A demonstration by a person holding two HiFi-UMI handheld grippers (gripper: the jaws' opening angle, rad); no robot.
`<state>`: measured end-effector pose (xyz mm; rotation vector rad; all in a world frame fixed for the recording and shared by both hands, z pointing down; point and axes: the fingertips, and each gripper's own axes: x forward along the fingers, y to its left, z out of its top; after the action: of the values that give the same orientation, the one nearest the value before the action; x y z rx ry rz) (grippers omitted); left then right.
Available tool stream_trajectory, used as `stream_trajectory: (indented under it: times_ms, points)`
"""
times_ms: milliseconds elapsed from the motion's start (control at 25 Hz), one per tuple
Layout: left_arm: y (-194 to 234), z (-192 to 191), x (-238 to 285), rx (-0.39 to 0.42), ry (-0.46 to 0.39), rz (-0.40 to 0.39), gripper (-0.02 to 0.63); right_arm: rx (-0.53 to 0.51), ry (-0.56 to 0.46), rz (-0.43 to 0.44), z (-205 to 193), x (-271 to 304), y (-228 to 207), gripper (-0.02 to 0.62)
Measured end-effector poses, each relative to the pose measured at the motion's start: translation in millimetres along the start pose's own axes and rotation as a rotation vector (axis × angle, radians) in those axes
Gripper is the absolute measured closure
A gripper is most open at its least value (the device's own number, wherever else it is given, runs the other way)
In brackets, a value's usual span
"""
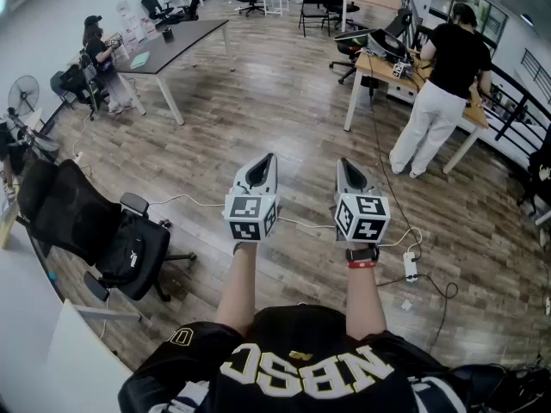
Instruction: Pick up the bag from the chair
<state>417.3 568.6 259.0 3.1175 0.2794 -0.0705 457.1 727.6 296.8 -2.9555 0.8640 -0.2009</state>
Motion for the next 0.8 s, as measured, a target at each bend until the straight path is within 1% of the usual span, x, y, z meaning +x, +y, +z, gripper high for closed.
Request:
stream_trajectory:
  times_ms: [200, 440, 680, 800]
  points:
    - [-15.0, -8.0, 12.1, -0.006, 0.002, 0.007, 0.591, 0.047, -0.017, -0.007, -5.3, 2.6, -21.9, 0.577]
    - [-23.7, -20.8, 20.8, -0.027, 0.017, 0.04, 0.591, 0.054, 0.001, 0.034, -15.4, 6.8, -32.7, 0.577]
    - [-26.5, -43.5, 7.6, -0.049, 0.041, 0.113, 0.591, 0.075, 0.033, 0.118, -35.2, 15.6, -27.8, 0.575]
    - [-7.8, -48.6, -7.6, -0.047, 0.055, 0.177, 0.591, 0.074, 0.063, 0.191, -44.0, 27.8, -3.4, 0.575]
